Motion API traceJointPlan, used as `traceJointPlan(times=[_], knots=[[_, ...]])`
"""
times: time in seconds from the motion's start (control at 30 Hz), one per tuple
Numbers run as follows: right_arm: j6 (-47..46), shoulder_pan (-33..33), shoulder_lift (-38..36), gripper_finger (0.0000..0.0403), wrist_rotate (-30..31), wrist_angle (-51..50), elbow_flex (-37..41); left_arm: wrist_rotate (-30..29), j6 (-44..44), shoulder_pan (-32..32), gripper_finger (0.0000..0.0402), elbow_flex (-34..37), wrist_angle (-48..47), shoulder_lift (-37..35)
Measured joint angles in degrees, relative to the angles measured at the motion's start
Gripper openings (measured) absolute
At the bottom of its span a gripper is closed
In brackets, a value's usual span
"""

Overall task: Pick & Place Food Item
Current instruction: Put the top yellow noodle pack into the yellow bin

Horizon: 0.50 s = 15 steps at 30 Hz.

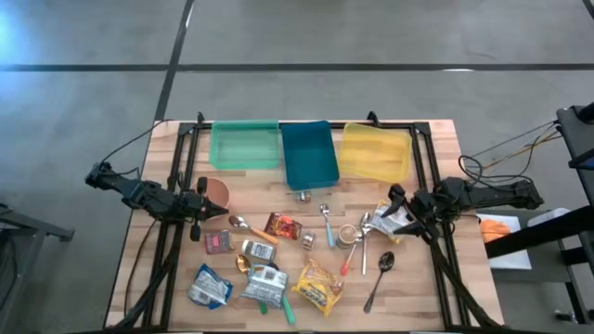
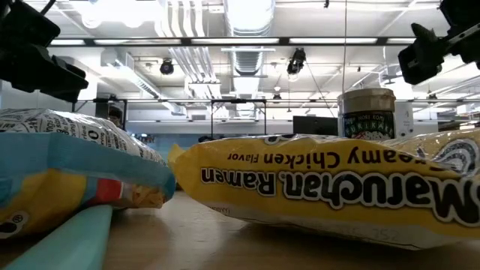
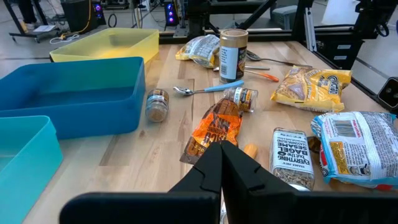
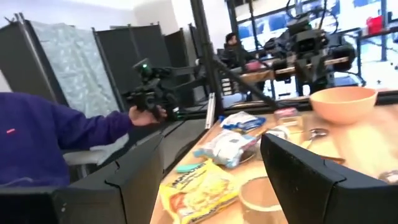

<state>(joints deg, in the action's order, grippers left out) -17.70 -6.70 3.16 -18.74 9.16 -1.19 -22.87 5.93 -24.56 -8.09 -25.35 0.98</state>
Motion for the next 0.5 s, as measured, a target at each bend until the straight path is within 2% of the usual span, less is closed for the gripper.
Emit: traceJointPlan(times=[0.17,0.4,0.5], knots=[[-0.1,0.0,0.0,0.0263,2.0,2.7,0.0,0.1,0.3,0.0,0.0002,0.4,3.8,0.0],[-1.4,0.0,0.3,0.0263,9.7,3.3,0.0,-0.1,12.6,0.0,0.0002,0.3,24.9,0.0],[-1.4,0.0,1.1,0.0263,14.0,3.4,0.0,-0.3,10.1,0.1,0.0002,0.1,28.4,0.0]])
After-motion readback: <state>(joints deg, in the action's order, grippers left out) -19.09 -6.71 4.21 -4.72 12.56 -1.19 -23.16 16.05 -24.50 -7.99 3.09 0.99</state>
